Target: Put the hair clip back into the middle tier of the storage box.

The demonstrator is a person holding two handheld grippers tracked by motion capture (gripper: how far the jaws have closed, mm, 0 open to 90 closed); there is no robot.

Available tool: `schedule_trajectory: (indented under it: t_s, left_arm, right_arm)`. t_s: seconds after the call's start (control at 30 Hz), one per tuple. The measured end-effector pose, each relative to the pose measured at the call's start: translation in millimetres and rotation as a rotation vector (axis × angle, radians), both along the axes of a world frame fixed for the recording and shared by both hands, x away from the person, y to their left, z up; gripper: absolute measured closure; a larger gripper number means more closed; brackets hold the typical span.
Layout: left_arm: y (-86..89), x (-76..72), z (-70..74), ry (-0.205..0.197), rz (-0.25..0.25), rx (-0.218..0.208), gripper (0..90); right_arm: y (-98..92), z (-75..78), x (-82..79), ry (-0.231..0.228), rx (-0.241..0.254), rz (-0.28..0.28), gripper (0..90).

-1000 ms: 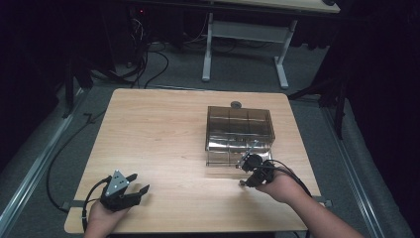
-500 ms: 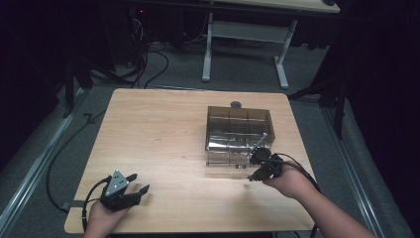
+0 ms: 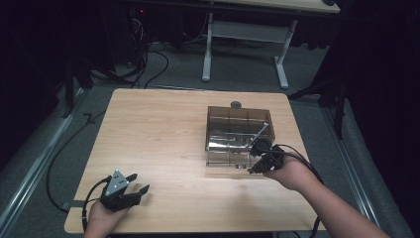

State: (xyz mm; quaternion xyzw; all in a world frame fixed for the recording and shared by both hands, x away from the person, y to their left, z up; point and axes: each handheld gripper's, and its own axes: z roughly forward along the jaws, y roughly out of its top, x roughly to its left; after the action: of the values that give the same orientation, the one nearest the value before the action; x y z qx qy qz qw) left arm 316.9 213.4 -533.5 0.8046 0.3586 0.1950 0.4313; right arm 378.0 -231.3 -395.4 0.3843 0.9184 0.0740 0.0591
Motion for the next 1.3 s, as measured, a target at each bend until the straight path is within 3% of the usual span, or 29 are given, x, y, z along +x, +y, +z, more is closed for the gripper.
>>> schedule_trajectory:
  t_s: [0.13, 0.4, 0.63, 0.97, 1.07, 1.13, 1.3]
  left_arm:
    - [0.3, -0.1, 0.2, 0.001, -0.001, -0.001, 37.2]
    - [0.7, -0.2, 0.1, -0.002, 0.001, -0.005, 37.2]
    - [1.4, -0.3, 0.1, -0.002, 0.003, -0.011, 37.2]
    - [1.8, -0.7, 0.1, -0.002, 0.003, -0.012, 37.1]
    - [2.1, -0.7, 0.2, 0.001, 0.002, -0.014, 37.1]
    - [2.1, -0.7, 0.2, 0.001, 0.002, -0.014, 37.1]
    - [1.9, -0.7, 0.1, -0.001, 0.003, -0.015, 37.1]
  right_arm:
    - [3.1, 13.6, 8.5, -0.009, -0.007, 0.001, 80.5]
    - [12.3, 18.3, 24.4, -0.022, -0.026, 0.002, 80.5]
    - [23.4, 2.2, 47.9, -0.011, -0.033, 0.005, 80.5]
    - [38.4, -20.7, 67.5, -0.003, -0.028, 0.028, 80.5]
    - [40.8, -20.1, 71.1, -0.008, 0.002, 0.011, 80.5]
    - [38.6, -20.0, 73.0, -0.021, 0.007, 0.034, 80.5]
    - [35.1, -27.0, 69.6, -0.011, 0.005, 0.009, 80.4]
